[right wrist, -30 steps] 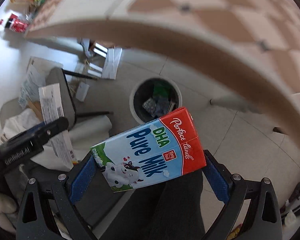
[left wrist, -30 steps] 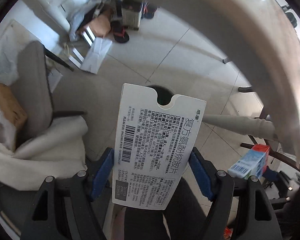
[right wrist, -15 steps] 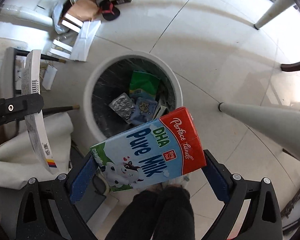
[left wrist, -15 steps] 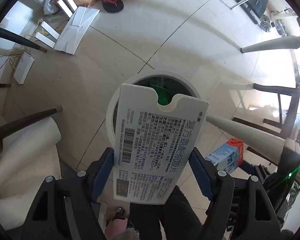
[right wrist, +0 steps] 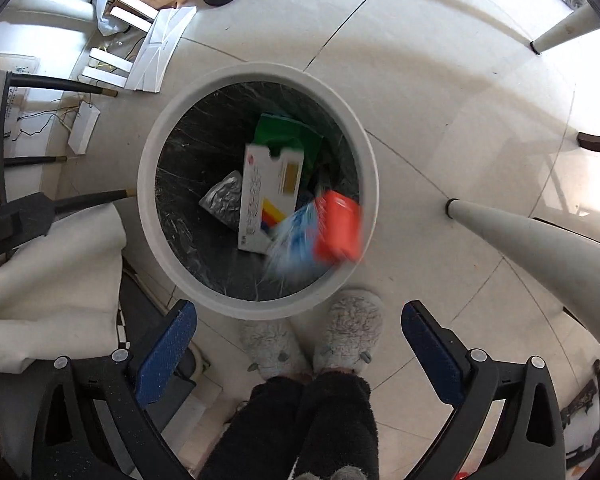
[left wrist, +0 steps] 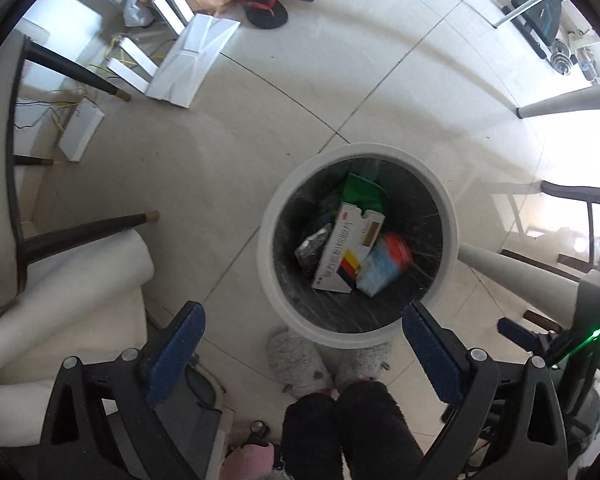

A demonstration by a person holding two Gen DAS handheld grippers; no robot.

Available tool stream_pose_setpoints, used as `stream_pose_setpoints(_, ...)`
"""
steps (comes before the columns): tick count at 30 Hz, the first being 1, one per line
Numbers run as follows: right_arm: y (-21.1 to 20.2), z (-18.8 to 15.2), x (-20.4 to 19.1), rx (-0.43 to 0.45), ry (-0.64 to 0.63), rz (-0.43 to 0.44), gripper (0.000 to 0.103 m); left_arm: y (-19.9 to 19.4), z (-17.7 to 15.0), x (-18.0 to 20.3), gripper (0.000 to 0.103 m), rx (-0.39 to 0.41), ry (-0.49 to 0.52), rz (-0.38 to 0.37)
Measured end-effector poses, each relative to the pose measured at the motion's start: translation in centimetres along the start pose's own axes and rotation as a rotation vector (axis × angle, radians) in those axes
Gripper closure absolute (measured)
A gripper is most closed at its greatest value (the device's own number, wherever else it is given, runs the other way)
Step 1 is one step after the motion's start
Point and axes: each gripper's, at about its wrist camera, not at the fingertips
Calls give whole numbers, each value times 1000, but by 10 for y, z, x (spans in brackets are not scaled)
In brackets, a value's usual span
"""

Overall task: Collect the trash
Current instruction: 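Move both tools back over the table toward the remaining boxes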

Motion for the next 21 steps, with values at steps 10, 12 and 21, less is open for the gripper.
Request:
stream_pose_setpoints(10, -34, -16, 4, 47, 46, -38, 0, -22, -22, -2, 2, 40, 20, 73)
stream_pose_setpoints(12, -44, -22, 5, 57, 67, -38, 0, -31, -29, 1, 2, 44, 32, 87)
stream_pose_setpoints(21, -109, -57, 14, 97, 137, -16, 0, -80, -70, 8, 2, 53, 69, 99)
Point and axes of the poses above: each gripper's, at about its wrist camera, not at the fingertips, and y roughly the way its jaws point, x to its right, z to its top, and after that the axes turned 2 degrees about y, right-handed
